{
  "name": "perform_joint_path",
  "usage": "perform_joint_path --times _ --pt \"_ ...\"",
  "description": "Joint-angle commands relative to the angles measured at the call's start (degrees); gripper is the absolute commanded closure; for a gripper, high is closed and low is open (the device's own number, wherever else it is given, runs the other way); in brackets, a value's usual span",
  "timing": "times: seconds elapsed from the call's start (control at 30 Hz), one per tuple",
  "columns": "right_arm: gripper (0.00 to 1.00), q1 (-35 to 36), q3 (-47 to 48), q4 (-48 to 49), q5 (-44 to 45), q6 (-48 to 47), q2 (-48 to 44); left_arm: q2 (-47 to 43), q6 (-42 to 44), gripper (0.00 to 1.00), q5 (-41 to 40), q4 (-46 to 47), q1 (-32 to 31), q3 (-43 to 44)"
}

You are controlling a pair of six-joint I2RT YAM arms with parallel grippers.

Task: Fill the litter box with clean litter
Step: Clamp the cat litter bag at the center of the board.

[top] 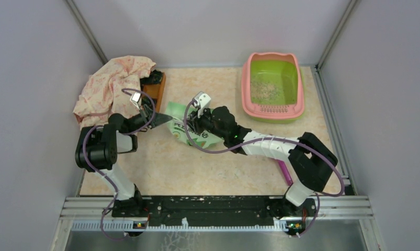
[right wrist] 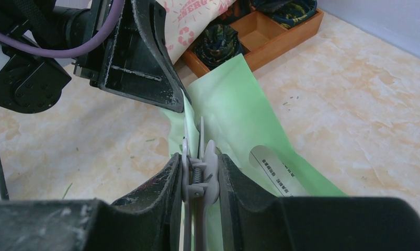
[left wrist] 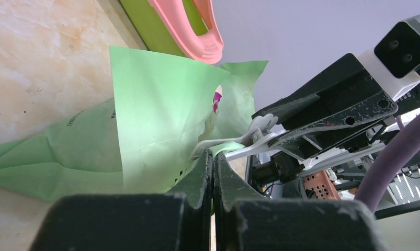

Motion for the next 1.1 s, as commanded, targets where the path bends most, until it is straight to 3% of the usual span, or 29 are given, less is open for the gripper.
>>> perform_joint_path --times 0.0,0.83,0.87,0.93,1.07 --pt "1.00 0.2 -0.8 5.5 3.1 -0.1 0.6 0.4 0.2 1.00 -2.2 14.6 1.3 1.5" --pt "1.00 0.2 2.2 7.1 1.0 0.5 3.4 0.7 0.0 1.00 -2.1 14.6 1.5 1.9" --pt "0.96 0.2 2.7 6.3 0.5 0.4 3.6 0.7 0.1 1.00 -2.2 14.6 1.5 1.9" --pt "0.60 0.2 3.5 4.6 -0.6 0.0 3.6 0.8 0.0 1.00 -2.1 14.6 1.5 2.0" --pt "0.36 -0.9 3.8 2.1 -3.4 -1.3 1.1 0.8 0.0 1.00 -2.1 14.6 1.6 2.0"
